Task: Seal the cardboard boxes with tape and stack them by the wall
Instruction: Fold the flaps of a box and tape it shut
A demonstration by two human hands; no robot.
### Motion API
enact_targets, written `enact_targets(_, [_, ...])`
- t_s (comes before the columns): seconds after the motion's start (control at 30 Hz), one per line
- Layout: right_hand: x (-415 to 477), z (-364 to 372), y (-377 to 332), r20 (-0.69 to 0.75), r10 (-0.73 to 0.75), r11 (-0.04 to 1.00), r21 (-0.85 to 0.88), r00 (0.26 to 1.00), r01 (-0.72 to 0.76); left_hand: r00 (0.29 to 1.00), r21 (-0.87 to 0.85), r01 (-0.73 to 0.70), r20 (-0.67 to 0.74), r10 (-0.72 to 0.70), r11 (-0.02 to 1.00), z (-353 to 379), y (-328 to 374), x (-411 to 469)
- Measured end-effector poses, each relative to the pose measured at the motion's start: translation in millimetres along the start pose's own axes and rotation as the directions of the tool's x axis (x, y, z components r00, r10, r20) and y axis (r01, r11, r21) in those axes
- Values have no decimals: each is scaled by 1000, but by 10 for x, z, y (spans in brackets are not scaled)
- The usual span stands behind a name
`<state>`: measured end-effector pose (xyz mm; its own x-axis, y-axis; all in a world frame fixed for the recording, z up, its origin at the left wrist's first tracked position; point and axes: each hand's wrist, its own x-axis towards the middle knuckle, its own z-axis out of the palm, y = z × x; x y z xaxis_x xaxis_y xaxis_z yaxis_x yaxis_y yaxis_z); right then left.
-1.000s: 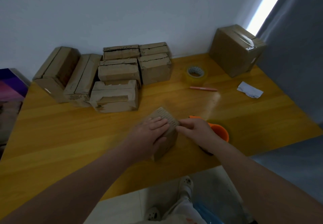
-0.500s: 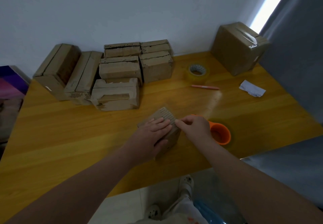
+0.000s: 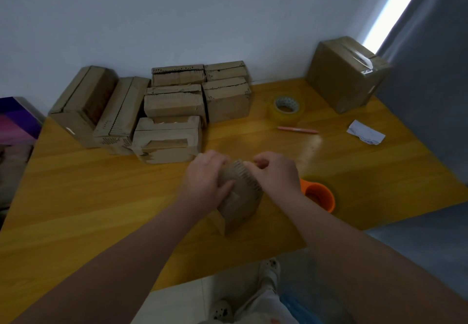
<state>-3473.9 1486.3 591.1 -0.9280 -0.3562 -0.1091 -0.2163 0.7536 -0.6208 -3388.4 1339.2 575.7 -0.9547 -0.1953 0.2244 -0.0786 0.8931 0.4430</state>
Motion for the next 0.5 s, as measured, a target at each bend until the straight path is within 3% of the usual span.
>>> enact_targets(0.1, [71,21,-43,-7,-28,995,-98,1000,27,974,-94,146,189,-126,985,-28,-50,118])
enact_targets(0.23, [105,29,-52,-5,9,994,-110,1000,-10,893,-63,80,447,-44,995,-26,-123,211])
enact_targets(0.33, [125,10,-44,6,34,998,-62,999,-34,860,-24,20,510,-5,1000,11,-125,202])
enact_targets(0.5, [135,0,-42,28,78,997,-13,997,-78,879,94,-81,476,27,992,39,-145,142])
